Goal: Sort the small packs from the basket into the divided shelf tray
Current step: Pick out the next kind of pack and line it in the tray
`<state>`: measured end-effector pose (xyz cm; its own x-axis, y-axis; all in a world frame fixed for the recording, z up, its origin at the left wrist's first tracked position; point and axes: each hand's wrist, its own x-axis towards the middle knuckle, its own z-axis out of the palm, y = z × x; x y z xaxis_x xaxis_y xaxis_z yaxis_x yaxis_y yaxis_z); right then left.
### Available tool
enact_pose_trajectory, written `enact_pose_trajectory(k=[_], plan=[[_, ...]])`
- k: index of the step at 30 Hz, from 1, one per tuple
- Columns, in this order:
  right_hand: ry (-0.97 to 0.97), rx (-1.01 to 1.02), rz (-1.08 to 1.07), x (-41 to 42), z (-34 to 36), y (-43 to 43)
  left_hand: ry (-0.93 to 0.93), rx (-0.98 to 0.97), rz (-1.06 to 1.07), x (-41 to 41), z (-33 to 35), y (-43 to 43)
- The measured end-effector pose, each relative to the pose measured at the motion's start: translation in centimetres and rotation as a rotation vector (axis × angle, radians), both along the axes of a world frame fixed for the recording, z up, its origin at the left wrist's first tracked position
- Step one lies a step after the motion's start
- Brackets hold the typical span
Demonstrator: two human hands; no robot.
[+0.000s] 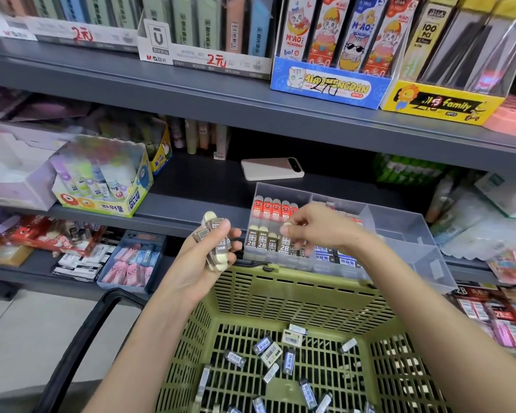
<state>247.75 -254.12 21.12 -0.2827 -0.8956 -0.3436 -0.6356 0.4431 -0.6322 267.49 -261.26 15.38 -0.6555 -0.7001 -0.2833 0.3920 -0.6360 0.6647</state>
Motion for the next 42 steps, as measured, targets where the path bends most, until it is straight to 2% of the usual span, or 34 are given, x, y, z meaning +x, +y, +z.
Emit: enact_pose_trajectory(k=[7, 13, 19, 22, 24, 26, 28, 32, 36, 38, 42], plan=[[0.007, -0.028, -0.121, 2.0, -1.8, -1.1, 0.002, -0.007, 0.013, -0.3, -0.2, 0.2], [0.353, -0.124, -0.149, 3.2, -2.7, -0.9, 0.057, 0.092, 0.025, -0.4, -0.3, 0.1], [0.245, -0.150, -0.182, 3.3, -2.8, -0.4, -0.019, 0.047, 0.035, -0.3, -0.4, 0.1], [0.327, -0.165, -0.126, 3.5, -2.5, -0.1, -0.025, 0.026, 0.009, -0.3, -0.4, 0.2], [0.415, -0.298, -0.106, 4.0, -2.0, 0.3, -0.016, -0.001, -0.018, -0.3, -0.3, 0.4], [0.220, -0.446, -0.062, 4.9, -1.3, 0.4, -0.005, -0.043, -0.049, -0.4, -0.3, 0.5], [0.002, -0.467, 0.025, 6.0, -0.9, 0.4, -0.010, -0.094, -0.081, -0.5, -0.2, 0.7], [0.044, -0.479, 0.168, 6.2, -0.2, 0.4, -0.033, -0.109, -0.094, -0.6, -0.3, 0.9], [0.039, -0.449, 0.224, 5.2, 0.6, 1.0, -0.020, 0.023, -0.038, -0.9, -0.2, 0.7], [0.118, -0.426, 0.299, 5.5, 0.7, 1.3, -0.055, 0.023, -0.040, -1.0, -0.2, 0.7], [0.426, -0.431, 0.453, 6.1, 1.0, 1.5, -0.102, -0.017, -0.047, -1.1, -0.3, 0.9]])
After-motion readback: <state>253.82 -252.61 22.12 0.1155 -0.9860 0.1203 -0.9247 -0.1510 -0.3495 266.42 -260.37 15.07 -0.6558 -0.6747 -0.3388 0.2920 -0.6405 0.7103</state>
